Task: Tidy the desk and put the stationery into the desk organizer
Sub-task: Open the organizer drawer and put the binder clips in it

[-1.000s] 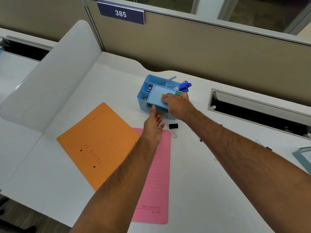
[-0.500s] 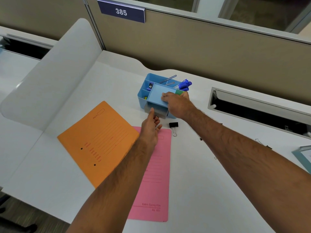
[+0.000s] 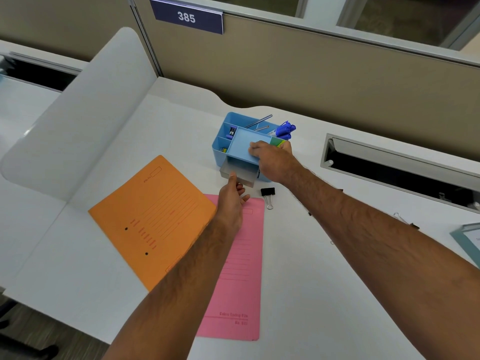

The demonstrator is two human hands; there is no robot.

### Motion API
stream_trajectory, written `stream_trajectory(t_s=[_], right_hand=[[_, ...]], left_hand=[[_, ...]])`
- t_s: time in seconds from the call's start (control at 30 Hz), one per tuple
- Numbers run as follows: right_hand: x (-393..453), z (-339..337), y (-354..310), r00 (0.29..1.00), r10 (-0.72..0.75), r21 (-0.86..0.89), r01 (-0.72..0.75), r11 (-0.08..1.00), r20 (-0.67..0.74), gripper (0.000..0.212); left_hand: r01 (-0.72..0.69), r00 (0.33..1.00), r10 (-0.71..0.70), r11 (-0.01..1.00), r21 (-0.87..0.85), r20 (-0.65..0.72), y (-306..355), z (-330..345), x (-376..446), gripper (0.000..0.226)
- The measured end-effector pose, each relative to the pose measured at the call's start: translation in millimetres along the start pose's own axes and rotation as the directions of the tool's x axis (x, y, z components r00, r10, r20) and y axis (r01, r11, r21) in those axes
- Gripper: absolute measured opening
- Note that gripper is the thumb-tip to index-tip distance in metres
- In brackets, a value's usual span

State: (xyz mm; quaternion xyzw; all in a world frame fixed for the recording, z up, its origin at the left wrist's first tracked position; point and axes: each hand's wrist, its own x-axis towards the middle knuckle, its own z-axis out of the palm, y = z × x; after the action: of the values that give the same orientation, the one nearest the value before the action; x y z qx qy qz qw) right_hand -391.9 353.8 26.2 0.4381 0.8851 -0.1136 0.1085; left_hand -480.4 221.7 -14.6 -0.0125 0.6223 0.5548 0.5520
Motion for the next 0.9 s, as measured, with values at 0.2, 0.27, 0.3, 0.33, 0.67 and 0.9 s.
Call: stream_trajectory(t_s=[0.2,0.27,0.3,0.33,0.67,0.9], right_hand=[[0,-1,-1,1.0,-0.005,-0.02,0.005,1.0,0.01,0.068],[0,-2,-1,1.0,-0.008,-0.021,0.009,1.0,0.016,0.069],[0,-2,-1,1.0,-0.012,-0.02,0.013,1.0,0.019,0.068],[-1,-2,-1,1.0,-0.014,-0.016,0.014,1.0,0.016,0.067],[-16,-4,-5,0.999,0.028,0.14,-0.022,0.99,-0.039,0.058],[-61,16,-3,0.906,0.095,0.289,0.031,0.957,-0.412,0.044]], left_hand=[[-0.013,1.0,0.013,1.0,0.008,0.004,-3,-4,0,0.046],[-0.012,1.0,0.012,1.0,0.024,-0.003,-3,-4,1,0.048],[-0.012,1.0,0.012,0.999,0.03,-0.003,-3,-4,1,0.049],[-0.012,1.0,0.012,0.999,0.035,0.0,-3,-4,1,0.05],[-0.028,0.998,0.026,0.999,0.022,0.057,-4,-15,7,0.049],[-0.066,0.997,0.071,0.992,0.108,-0.043,-15,-23,1,0.043]])
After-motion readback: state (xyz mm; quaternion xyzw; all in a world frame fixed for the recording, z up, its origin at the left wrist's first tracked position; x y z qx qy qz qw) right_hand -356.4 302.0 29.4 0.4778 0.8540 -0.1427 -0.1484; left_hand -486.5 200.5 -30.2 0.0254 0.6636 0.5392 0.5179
